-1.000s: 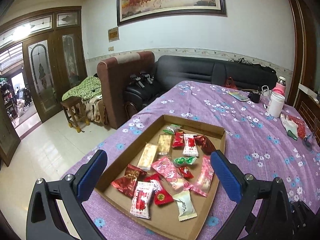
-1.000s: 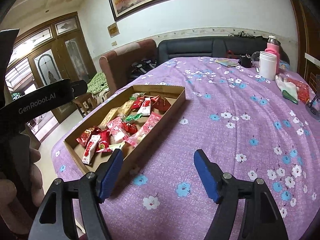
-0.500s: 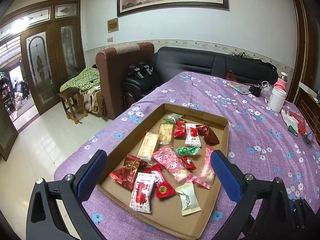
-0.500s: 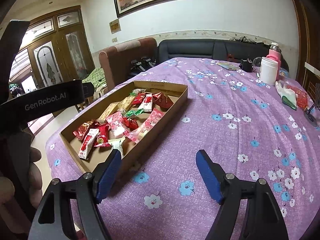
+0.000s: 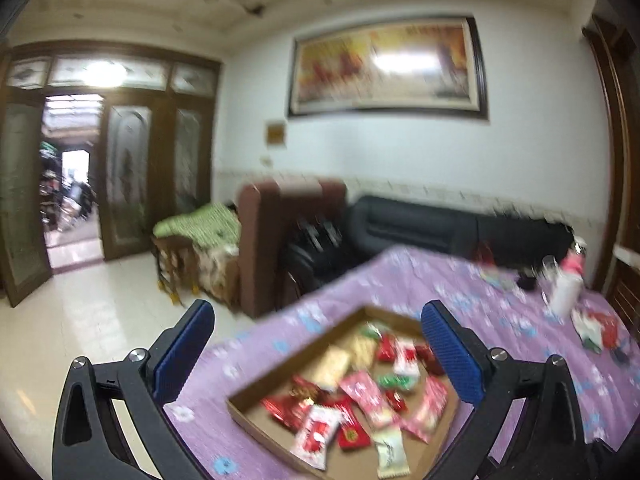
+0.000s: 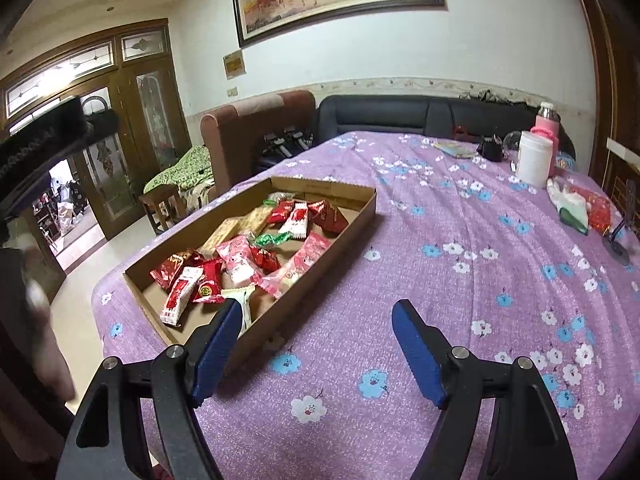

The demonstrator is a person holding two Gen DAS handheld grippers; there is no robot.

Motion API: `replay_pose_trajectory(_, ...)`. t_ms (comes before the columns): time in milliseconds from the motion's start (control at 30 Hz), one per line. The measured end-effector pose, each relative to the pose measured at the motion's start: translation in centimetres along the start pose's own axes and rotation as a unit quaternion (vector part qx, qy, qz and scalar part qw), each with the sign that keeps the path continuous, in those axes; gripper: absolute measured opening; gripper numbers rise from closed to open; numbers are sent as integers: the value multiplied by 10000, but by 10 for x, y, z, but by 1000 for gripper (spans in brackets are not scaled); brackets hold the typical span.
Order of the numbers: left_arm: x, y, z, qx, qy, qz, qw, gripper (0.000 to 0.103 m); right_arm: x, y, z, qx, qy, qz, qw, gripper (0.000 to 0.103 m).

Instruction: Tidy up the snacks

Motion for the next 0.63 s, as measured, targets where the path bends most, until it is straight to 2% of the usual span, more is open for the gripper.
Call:
replay_pose_trajectory(67, 2, 2, 1, 128, 35, 261, 9996, 103, 1, -2, -1, 2, 38, -51, 10000, 82)
replay_pose_trajectory(133, 1, 8, 5, -89, -126, 509, 9986, 103, 2, -5, 0, 36, 60, -75, 9999, 82)
replay_pose_trajectory(367, -6, -1, 17, -396, -667, 250, 9967, 103, 1, -12, 0, 23, 67, -251, 9997, 82)
replay_pose_trajectory(500, -21, 4, 26, -802, -1304, 250, 9879, 103, 5, -14, -5, -13, 135, -334, 9993, 83)
replay_pose_trajectory(633, -26, 15, 21, -1329, -1649, 191, 9771, 103, 12, -14, -18, -57, 220, -447, 9987, 84)
Point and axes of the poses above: each gripper's, at about its wrist camera, not at the fingertips, and z roughly the way its jaws point, y to its right, x to its top, the point moved 7 cm from there along z, roughly the way its jaws point, and after that the axes turned 11 degrees about x, right-handed, at the moved point
